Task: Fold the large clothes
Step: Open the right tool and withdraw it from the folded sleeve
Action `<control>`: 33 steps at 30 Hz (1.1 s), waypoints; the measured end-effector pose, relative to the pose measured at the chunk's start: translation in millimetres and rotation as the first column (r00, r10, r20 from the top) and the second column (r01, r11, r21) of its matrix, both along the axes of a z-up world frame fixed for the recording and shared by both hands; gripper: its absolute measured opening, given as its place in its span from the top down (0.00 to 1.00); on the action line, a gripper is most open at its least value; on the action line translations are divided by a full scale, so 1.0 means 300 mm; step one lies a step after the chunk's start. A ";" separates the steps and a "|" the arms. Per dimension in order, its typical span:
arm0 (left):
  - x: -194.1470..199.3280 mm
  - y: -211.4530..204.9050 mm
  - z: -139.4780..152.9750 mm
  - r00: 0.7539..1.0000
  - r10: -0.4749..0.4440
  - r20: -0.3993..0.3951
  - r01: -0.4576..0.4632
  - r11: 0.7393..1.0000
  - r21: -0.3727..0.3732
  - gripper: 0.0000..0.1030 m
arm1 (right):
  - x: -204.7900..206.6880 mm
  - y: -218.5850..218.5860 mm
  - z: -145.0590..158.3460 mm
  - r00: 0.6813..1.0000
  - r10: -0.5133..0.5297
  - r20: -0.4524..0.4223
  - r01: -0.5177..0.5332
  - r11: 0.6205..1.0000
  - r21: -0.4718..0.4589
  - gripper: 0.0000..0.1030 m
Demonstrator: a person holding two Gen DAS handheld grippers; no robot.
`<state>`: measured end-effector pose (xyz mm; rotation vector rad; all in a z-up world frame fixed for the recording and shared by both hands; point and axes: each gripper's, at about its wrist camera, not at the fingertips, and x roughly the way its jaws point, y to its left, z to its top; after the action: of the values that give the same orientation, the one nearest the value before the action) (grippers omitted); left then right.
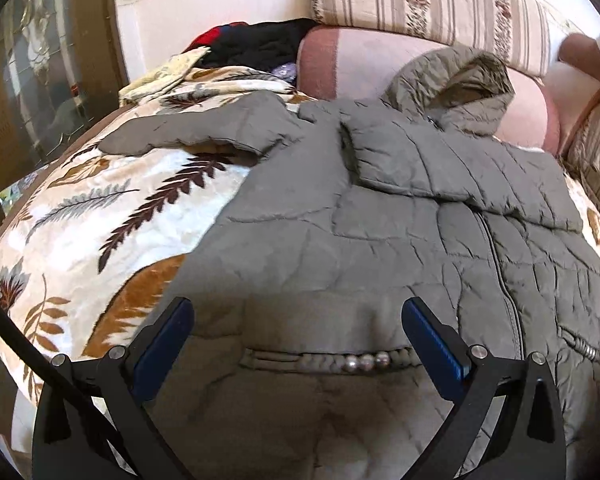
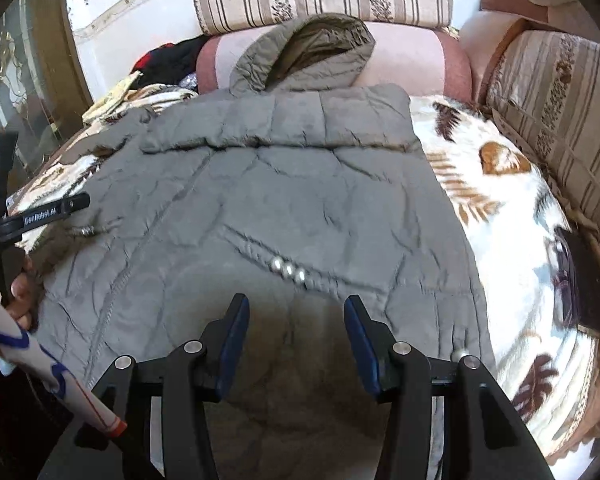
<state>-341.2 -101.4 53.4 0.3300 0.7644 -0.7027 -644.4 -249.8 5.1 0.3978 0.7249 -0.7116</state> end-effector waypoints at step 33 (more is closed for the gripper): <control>0.071 -0.028 -0.001 0.995 0.100 -0.029 -0.097 0.993 0.067 0.00 | 0.379 -0.367 -0.077 0.992 -0.048 -0.119 0.053 0.998 0.037 0.42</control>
<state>-319.9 -109.8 53.0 0.3391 0.8298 -0.5919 -530.5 -359.9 -18.0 0.4147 0.8442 -0.7742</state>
